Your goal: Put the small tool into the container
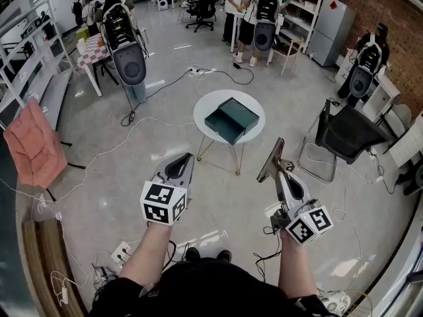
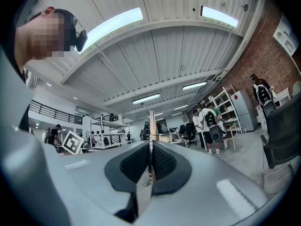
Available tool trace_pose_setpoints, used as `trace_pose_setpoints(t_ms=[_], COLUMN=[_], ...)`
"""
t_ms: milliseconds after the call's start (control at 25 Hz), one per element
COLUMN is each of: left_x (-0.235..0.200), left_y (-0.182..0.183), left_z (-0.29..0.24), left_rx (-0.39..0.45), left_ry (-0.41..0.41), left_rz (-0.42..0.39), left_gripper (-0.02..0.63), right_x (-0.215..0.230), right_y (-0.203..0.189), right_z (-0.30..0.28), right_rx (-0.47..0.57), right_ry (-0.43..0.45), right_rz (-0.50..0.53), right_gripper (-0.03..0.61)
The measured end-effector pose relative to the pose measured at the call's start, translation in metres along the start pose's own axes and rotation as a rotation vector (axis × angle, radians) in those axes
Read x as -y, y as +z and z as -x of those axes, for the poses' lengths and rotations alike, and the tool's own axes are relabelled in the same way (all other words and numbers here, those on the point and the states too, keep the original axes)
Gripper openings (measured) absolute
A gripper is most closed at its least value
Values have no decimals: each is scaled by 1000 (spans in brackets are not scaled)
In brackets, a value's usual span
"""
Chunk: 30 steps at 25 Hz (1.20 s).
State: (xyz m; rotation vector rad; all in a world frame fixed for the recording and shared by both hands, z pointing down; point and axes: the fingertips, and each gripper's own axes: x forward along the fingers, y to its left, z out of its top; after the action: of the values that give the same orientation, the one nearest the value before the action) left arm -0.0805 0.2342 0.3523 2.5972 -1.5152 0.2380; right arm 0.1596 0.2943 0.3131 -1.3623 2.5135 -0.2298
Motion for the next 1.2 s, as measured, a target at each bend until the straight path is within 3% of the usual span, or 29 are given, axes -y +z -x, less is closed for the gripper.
trace_pose_setpoints(t_ms=[480, 640, 880, 1200], left_x=[15, 31, 63, 52], left_y=[3, 1, -1, -3], left_z=[3, 1, 1, -10], left_rx=[6, 7, 3, 33], left_ry=[11, 8, -10, -7], left_rz=[0, 0, -19, -12], left_gripper=[20, 19, 18, 17], right_x=[3, 2, 21, 27], right_y=[4, 3, 3, -11], right_z=[16, 28, 44, 41], right_rx=[6, -11, -25, -45], right_ry=[29, 75, 58, 59], right_rz=[-16, -28, -73, -80], right_gripper=[11, 11, 12, 12])
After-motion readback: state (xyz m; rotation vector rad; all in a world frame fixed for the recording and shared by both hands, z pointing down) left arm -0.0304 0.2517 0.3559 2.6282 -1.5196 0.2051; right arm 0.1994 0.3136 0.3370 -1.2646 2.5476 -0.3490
